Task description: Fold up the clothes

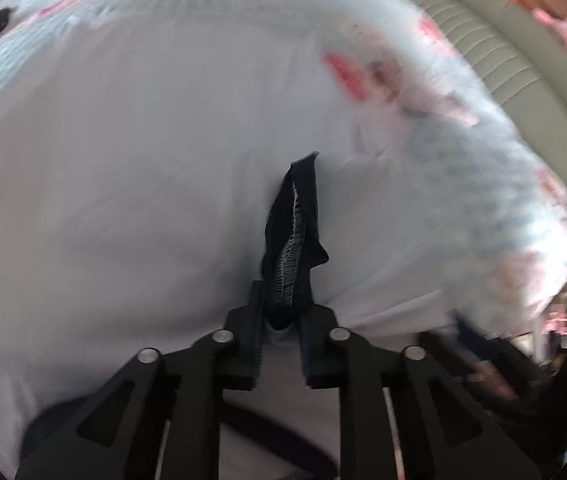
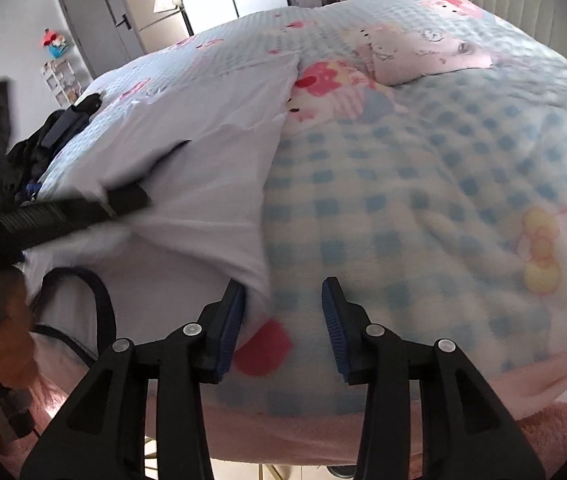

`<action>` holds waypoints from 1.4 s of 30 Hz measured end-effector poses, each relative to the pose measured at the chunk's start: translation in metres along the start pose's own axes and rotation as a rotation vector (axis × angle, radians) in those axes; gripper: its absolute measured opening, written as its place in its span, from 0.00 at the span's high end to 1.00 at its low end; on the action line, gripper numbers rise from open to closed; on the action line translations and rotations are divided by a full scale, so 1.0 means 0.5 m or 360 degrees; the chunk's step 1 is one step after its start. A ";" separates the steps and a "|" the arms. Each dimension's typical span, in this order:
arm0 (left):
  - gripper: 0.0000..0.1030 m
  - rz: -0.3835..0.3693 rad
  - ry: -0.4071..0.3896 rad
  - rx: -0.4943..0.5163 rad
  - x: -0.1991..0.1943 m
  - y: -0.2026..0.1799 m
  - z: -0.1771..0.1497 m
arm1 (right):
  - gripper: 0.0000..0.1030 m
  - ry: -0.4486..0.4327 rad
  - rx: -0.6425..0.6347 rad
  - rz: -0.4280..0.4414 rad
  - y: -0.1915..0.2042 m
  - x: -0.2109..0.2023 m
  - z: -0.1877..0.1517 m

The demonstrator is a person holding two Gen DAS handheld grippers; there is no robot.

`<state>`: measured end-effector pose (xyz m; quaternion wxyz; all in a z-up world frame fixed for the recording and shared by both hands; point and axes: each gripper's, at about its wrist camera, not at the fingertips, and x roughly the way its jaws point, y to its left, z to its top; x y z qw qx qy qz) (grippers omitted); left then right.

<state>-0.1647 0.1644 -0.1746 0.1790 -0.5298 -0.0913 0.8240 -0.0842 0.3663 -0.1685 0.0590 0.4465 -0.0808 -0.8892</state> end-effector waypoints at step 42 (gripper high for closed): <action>0.50 -0.0130 -0.0024 0.0383 0.001 -0.112 -0.053 | 0.66 0.0035 0.0309 0.0367 -0.052 0.002 0.004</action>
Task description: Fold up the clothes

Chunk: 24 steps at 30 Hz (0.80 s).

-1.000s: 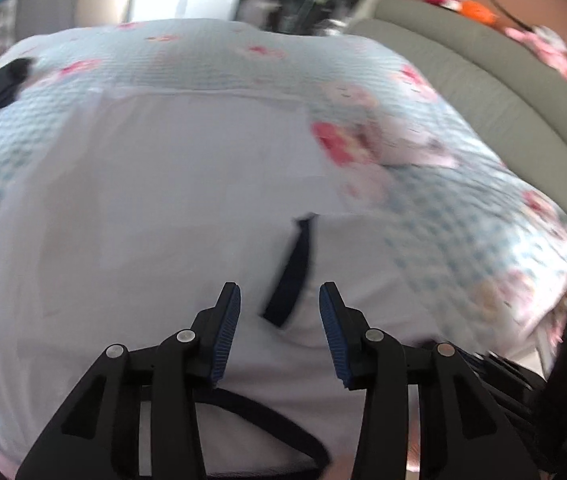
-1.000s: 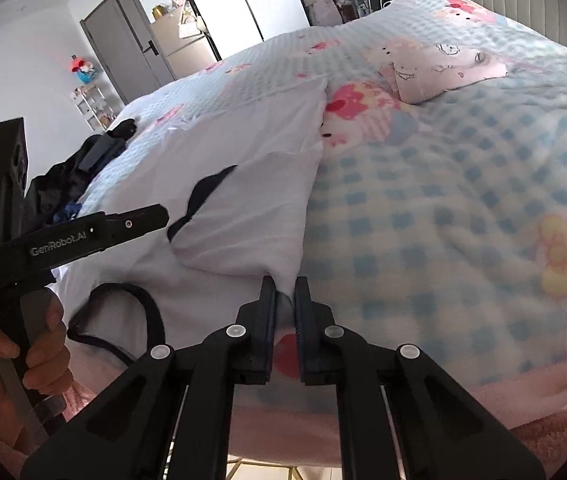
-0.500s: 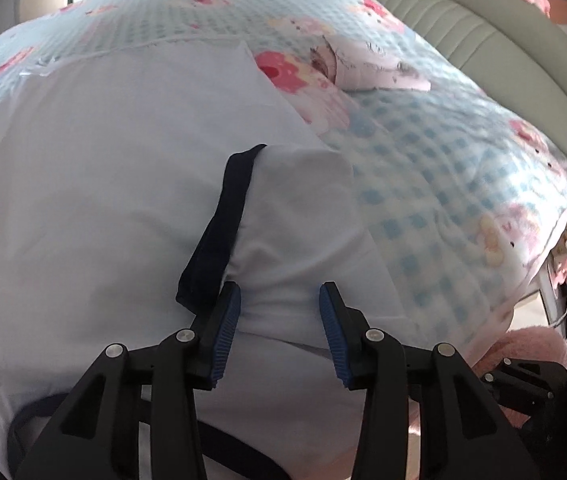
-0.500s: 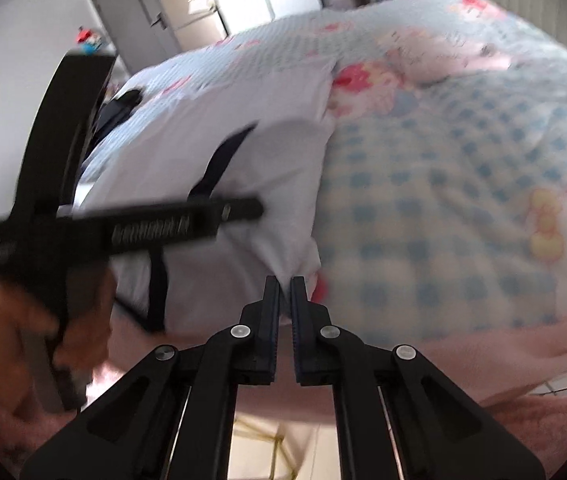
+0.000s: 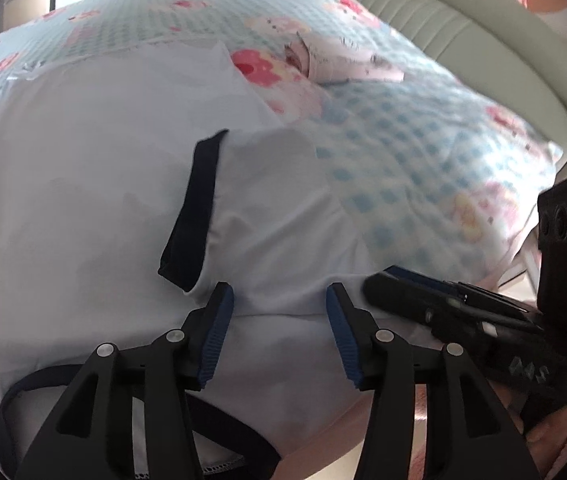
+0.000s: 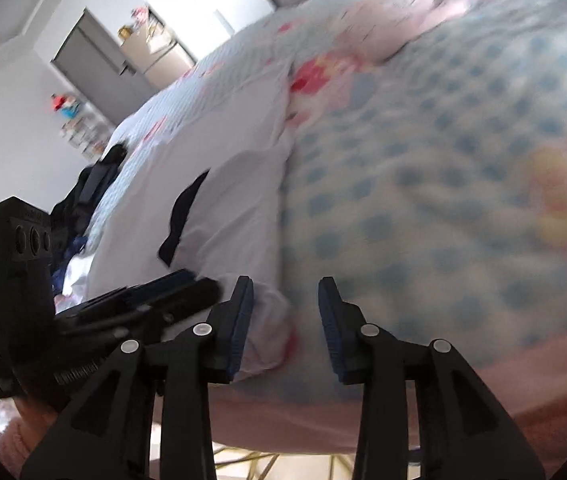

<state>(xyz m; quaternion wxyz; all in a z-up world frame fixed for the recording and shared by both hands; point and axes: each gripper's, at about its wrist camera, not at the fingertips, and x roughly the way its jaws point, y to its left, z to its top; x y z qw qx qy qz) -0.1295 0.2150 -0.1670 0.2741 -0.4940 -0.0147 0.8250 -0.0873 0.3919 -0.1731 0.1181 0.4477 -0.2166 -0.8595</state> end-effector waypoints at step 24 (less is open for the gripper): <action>0.49 -0.0123 -0.0004 -0.0068 -0.021 0.018 0.014 | 1.00 -0.0191 -0.0483 -0.0384 0.087 -0.082 -0.090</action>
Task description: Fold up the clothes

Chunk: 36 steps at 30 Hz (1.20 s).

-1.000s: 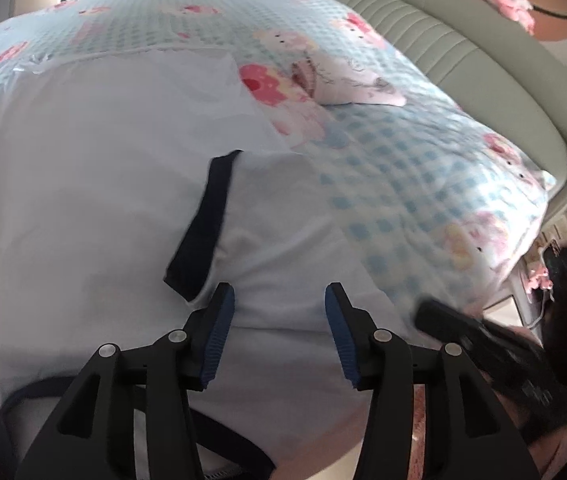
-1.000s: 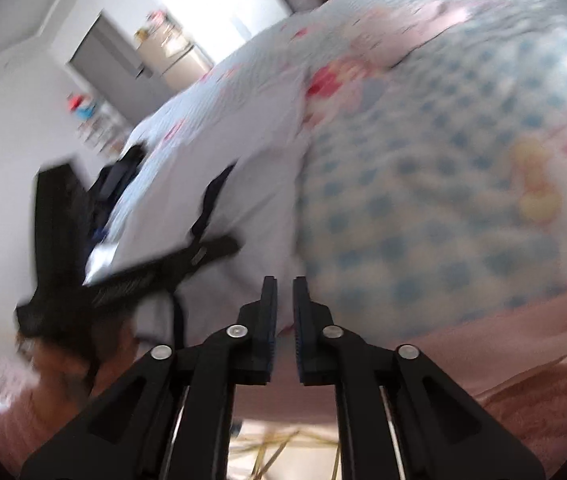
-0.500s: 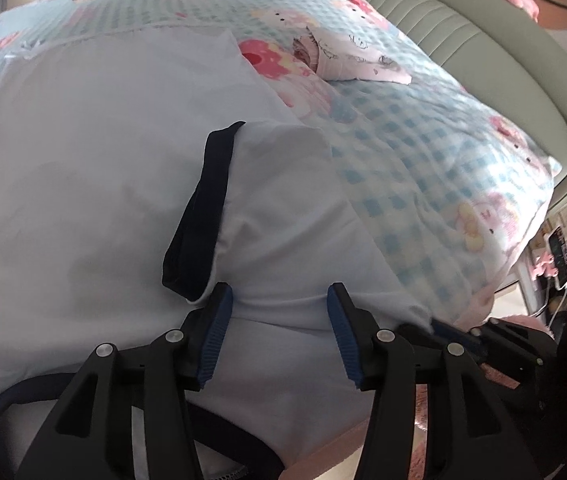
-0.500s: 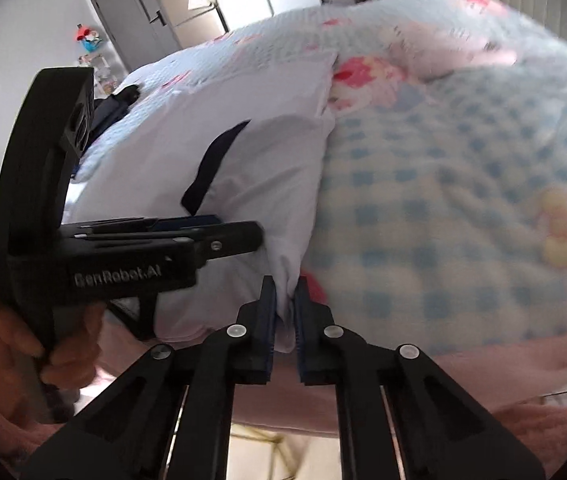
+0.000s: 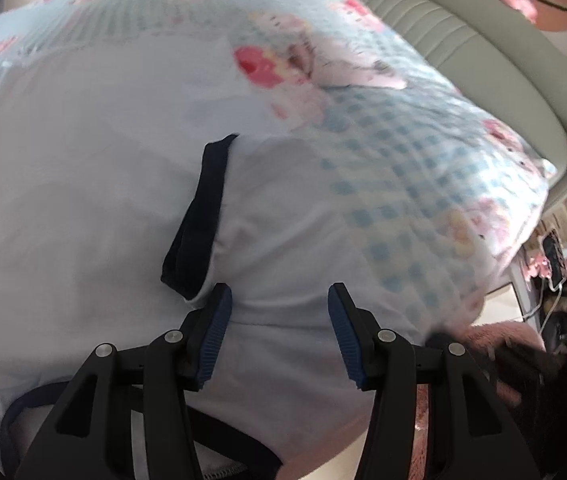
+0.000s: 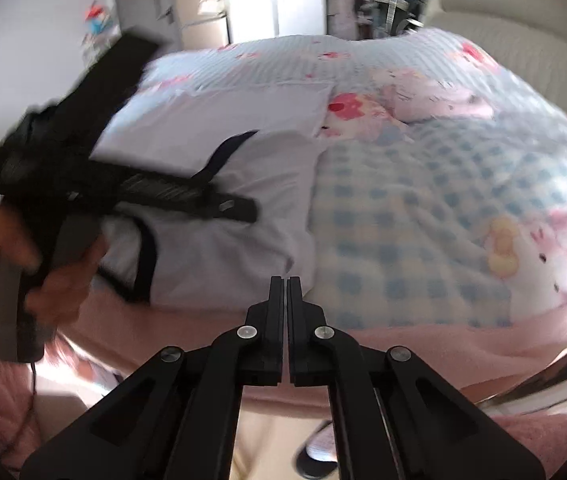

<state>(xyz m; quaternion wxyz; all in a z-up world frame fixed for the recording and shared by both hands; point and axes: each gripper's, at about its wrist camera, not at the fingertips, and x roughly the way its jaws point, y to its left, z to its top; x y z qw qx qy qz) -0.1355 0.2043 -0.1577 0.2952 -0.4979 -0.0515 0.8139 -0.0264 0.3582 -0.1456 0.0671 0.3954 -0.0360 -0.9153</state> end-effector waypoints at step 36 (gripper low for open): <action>0.48 -0.0031 0.0107 -0.0067 0.052 0.021 0.000 | 0.96 -0.0142 0.0081 0.0240 -0.006 -0.042 0.010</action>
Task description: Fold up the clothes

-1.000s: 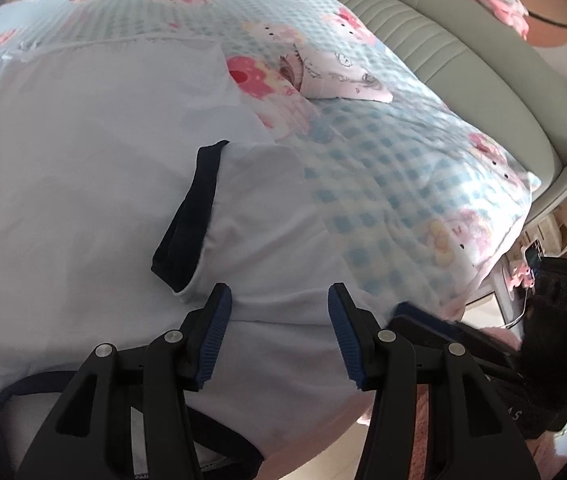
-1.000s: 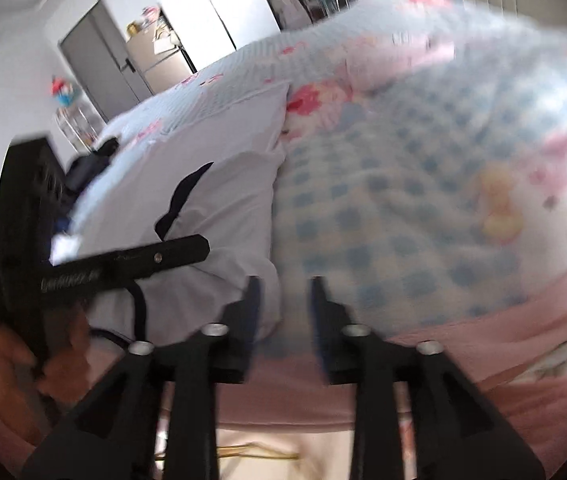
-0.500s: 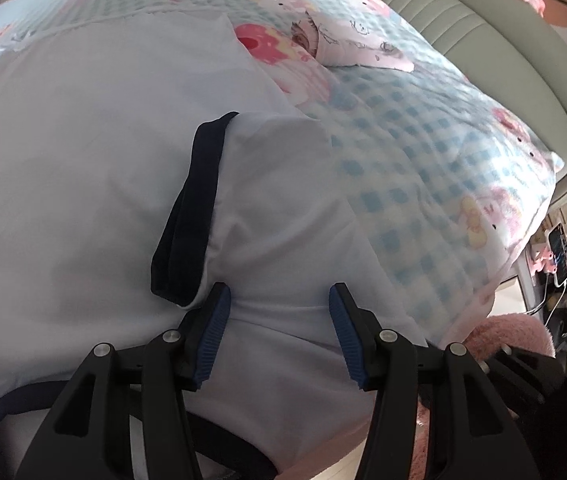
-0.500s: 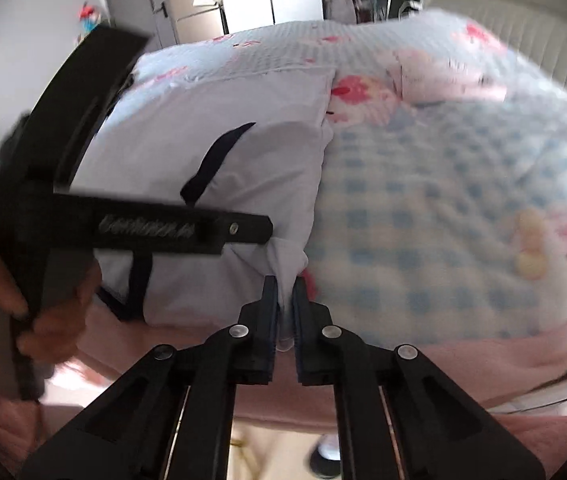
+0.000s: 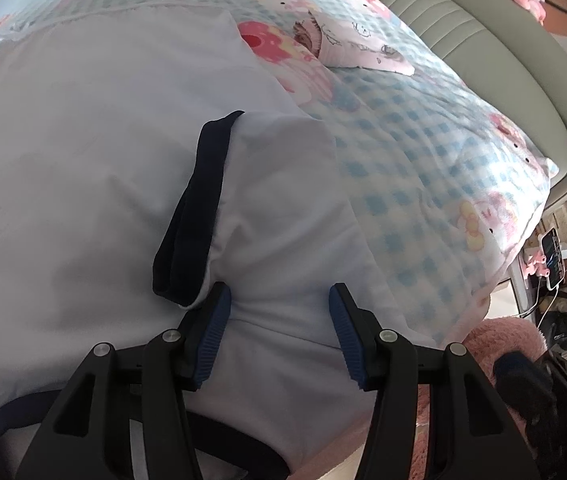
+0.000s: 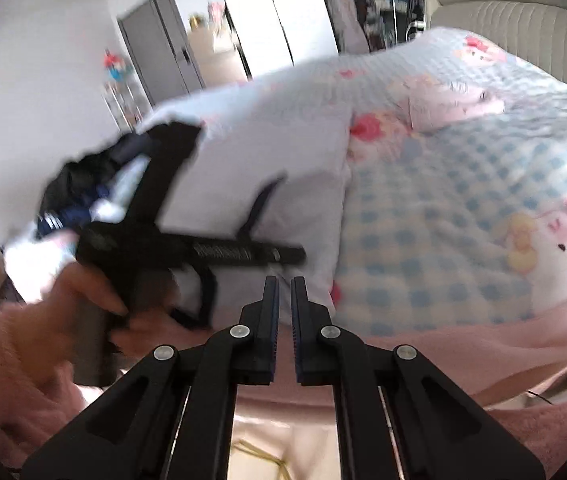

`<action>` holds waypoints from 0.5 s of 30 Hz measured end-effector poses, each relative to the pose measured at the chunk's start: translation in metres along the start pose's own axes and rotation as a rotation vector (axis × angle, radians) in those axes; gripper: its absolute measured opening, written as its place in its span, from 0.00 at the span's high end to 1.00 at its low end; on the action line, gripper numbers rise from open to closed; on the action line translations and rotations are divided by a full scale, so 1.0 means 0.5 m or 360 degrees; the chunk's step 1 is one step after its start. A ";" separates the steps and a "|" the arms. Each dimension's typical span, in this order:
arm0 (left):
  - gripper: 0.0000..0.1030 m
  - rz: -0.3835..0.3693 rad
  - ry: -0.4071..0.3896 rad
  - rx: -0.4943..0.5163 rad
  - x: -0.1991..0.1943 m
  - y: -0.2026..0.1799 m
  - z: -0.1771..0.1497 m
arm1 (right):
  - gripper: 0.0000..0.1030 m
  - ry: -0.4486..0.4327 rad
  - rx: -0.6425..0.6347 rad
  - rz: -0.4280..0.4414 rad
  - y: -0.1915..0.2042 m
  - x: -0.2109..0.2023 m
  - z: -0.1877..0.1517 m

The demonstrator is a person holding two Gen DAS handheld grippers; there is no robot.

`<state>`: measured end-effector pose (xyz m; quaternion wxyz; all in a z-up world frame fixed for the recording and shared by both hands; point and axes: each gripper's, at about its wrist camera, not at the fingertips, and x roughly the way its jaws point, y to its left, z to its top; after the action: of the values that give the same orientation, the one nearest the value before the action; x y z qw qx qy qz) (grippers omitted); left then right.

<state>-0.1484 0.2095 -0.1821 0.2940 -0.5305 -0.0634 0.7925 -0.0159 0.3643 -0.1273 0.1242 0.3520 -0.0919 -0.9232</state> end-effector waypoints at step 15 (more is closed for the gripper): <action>0.45 0.0283 -0.0098 -0.0004 -0.063 -0.005 -0.014 | 0.72 0.0288 0.0179 -0.0207 -0.051 0.148 0.011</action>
<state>-0.1332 0.1933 -0.1587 0.2196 -0.5098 -0.0261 0.8313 -0.0771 0.3671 -0.1761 0.0519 0.4456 -0.1089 -0.8871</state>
